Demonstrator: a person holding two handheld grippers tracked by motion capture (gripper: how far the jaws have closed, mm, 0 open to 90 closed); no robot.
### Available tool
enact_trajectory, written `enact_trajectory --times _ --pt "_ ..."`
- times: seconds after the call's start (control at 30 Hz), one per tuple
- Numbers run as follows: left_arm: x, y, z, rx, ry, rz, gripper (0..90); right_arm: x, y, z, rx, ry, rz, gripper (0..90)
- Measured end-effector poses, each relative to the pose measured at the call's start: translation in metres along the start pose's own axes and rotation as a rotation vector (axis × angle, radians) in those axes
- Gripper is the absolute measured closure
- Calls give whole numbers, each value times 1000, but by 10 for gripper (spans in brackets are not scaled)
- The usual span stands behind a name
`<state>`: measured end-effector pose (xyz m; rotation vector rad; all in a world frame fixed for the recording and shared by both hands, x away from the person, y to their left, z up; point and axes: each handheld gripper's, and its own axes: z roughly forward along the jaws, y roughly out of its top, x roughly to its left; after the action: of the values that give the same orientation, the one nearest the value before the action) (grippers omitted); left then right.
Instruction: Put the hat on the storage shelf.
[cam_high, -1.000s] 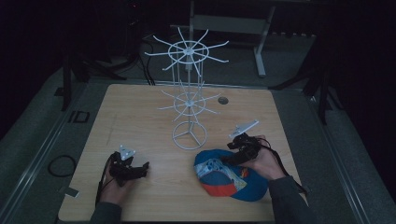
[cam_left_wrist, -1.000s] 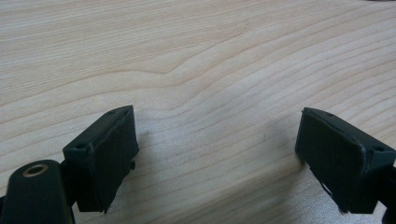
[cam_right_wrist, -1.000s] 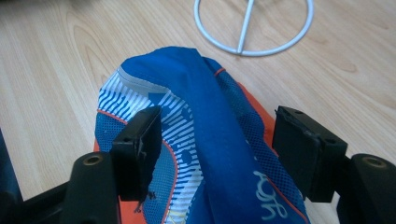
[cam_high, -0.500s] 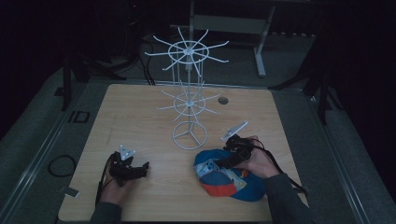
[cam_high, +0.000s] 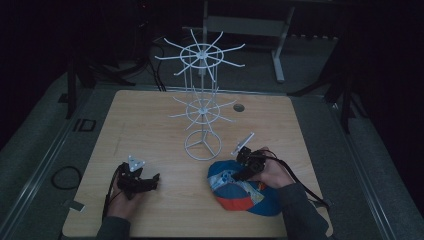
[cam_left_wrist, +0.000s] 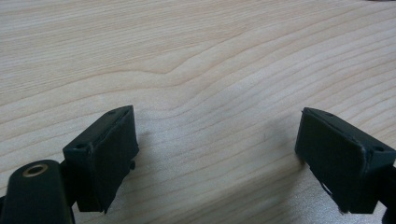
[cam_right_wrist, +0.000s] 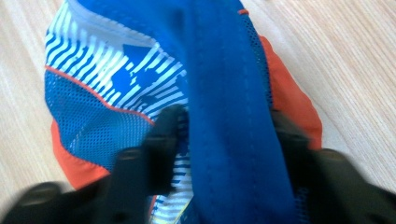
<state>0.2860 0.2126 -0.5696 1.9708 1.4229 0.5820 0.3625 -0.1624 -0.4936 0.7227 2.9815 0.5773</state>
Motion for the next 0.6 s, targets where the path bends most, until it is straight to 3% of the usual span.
enact_trajectory --times 0.1,0.2,0.5,0.6 --pt "0 0 0 0 0 1 133 2 -1 -2 -12 36 -34 776" --pt "0 0 0 0 1 4 133 4 -3 -7 -32 37 -43 861" --pt "0 0 0 -2 0 0 133 6 -13 -32 -133 32 -26 878" --pt "0 0 0 -1 0 -1 133 5 -18 -41 -186 82 -15 877"
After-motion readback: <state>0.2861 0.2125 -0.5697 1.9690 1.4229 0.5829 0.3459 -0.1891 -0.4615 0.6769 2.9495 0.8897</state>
